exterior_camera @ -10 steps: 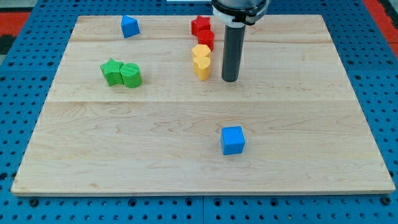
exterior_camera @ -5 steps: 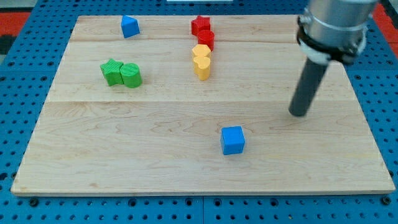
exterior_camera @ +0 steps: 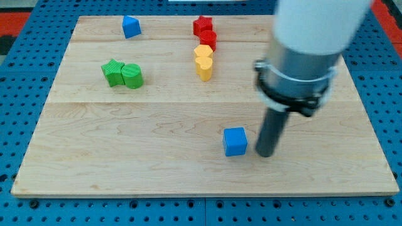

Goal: Push the blue cube into the blue triangle

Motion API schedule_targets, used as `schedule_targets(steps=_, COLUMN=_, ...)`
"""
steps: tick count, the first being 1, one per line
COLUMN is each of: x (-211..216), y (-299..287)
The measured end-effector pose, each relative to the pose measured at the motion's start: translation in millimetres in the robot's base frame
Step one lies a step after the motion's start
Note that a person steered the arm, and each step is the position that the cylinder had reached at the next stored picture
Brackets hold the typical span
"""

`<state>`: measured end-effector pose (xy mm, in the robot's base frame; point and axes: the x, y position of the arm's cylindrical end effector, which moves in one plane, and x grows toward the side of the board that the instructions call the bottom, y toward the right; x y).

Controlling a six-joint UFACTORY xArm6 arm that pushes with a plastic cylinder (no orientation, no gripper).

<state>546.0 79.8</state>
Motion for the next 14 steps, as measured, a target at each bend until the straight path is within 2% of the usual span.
schedule_targets(steps=1, x=-6, y=-59)
schedule_targets(steps=2, x=-39, y=-93)
schedule_targets(steps=3, x=-72, y=-103)
schedule_targets(steps=7, x=-128, y=-236)
schedule_targets(steps=9, x=-70, y=-254)
schedule_targets(steps=10, x=-108, y=-255)
schedule_targets(steps=11, x=-128, y=-262)
schedule_targets(steps=12, x=-128, y=-308)
schedule_targets(steps=13, x=-87, y=-300)
schedule_targets(steps=14, x=-79, y=-349)
